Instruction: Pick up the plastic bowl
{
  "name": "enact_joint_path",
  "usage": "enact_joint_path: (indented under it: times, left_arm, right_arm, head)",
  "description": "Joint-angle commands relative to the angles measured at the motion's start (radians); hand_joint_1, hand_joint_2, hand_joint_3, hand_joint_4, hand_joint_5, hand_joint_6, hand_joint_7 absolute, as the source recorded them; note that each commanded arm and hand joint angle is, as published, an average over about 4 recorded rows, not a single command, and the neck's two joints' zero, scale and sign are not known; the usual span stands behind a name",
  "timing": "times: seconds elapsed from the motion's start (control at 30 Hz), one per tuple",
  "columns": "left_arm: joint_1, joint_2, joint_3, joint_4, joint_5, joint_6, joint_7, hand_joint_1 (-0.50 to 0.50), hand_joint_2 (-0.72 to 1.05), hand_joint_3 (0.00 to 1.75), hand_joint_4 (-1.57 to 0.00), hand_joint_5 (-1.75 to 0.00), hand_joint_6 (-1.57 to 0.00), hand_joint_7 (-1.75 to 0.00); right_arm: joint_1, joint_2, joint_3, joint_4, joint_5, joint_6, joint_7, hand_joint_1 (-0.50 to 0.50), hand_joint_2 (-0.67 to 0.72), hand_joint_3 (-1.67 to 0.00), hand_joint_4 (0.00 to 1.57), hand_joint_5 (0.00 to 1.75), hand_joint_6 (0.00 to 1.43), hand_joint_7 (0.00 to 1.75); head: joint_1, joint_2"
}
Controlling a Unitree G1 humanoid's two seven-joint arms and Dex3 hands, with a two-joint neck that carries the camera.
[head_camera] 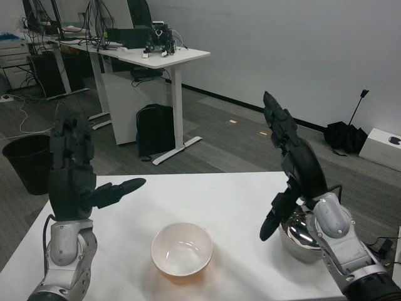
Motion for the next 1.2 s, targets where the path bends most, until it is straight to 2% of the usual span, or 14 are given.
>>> enact_joint_path:
  times: [0.03,0.13,0.47,0.53,0.6,0.67,0.8,0.87,0.93,1.03,1.07,1.2]
  left_arm:
    - [0.011,0.005,0.001,-0.004,0.001,-0.010,0.003,-0.50,0.43,0.00,0.00,0.00,0.00,0.00]
    - [0.011,0.005,0.001,-0.004,0.002,-0.010,0.003,-0.50,0.43,0.00,0.00,0.00,0.00,0.00]
    - [0.015,0.006,0.000,-0.002,0.000,-0.009,-0.002,-0.50,0.43,0.00,0.00,0.00,0.00,0.00]
    - [0.020,0.007,0.000,-0.005,0.001,0.000,-0.020,-0.50,0.47,0.00,0.00,0.00,0.00,0.00]
    - [0.027,0.010,0.006,-0.035,0.010,0.054,-0.073,-0.50,0.52,0.00,0.00,0.00,0.00,0.00]
    - [0.039,0.017,0.031,-0.118,0.064,0.173,-0.155,-0.50,0.47,0.00,0.00,0.00,0.00,0.00]
    - [0.071,0.038,0.105,-0.424,0.311,0.549,-0.339,-0.50,0.27,0.04,0.00,0.00,0.00,0.00]
    - [0.071,0.075,0.090,-0.559,0.395,0.707,-0.415,-0.50,0.21,0.02,0.00,0.00,0.00,0.00]
    - [0.055,0.138,0.022,-0.669,0.426,0.858,-0.472,-0.50,0.16,0.02,0.00,0.00,0.00,0.00]
    - [0.023,0.196,-0.068,-0.757,0.437,1.008,-0.533,-0.50,0.16,0.04,0.00,0.00,0.00,0.00]
    - [0.017,0.204,-0.084,-0.766,0.441,1.022,-0.540,-0.50,0.16,0.04,0.00,0.00,0.00,0.00]
    - [-0.046,0.285,-0.224,-0.809,0.453,1.123,-0.581,-0.50,0.16,0.02,0.00,0.00,0.00,0.00]
  right_arm:
    - [-0.011,-0.008,-0.004,0.006,0.008,-0.014,-0.006,-0.46,0.65,0.00,0.00,0.00,0.00,0.00]
    - [-0.011,-0.008,-0.002,0.005,0.008,-0.013,-0.006,-0.46,0.60,0.00,0.00,0.00,0.00,0.00]
    - [-0.011,-0.015,0.019,-0.008,0.007,0.016,0.011,-0.46,0.57,0.00,0.00,0.00,0.00,0.00]
    - [-0.011,-0.016,0.019,-0.008,0.007,0.016,0.011,-0.46,0.57,0.00,0.00,0.00,0.00,0.00]
    - [-0.008,-0.017,0.017,-0.010,0.010,0.016,0.011,-0.46,0.60,0.00,0.00,0.00,0.00,0.00]
    - [-0.006,-0.018,0.013,-0.011,0.014,0.017,0.011,-0.46,0.60,0.00,0.00,0.00,0.00,0.00]
    - [0.001,-0.019,-0.014,-0.006,0.033,0.017,0.012,-0.46,0.57,0.00,0.00,0.00,0.00,0.00]
    - [0.005,-0.019,-0.027,0.000,0.049,0.017,0.011,-0.46,0.55,0.00,0.00,0.00,0.00,0.00]
    - [0.009,-0.018,-0.037,0.010,0.059,0.017,0.011,-0.46,0.57,0.00,0.00,0.00,0.00,0.00]
    - [0.012,-0.014,-0.042,0.025,0.068,0.017,0.011,-0.46,0.60,0.00,0.00,0.00,0.00,0.00]
    - [0.012,-0.014,-0.043,0.029,0.069,0.017,0.011,-0.46,0.60,0.00,0.00,0.00,0.00,0.00]
    - [0.012,-0.014,-0.042,0.063,0.081,0.017,0.011,-0.46,0.60,0.00,0.00,0.00,0.00,0.00]
  head:
    - [-0.001,-0.003]
    - [-0.002,-0.008]
    - [0.001,-0.016]
    - [-0.004,-0.016]
    - [-0.008,-0.020]
    - [-0.011,-0.025]
    - [-0.019,-0.045]
    - [-0.022,-0.055]
    - [-0.026,-0.066]
    - [-0.032,-0.083]
    - [-0.035,-0.091]
    - [-0.042,-0.111]
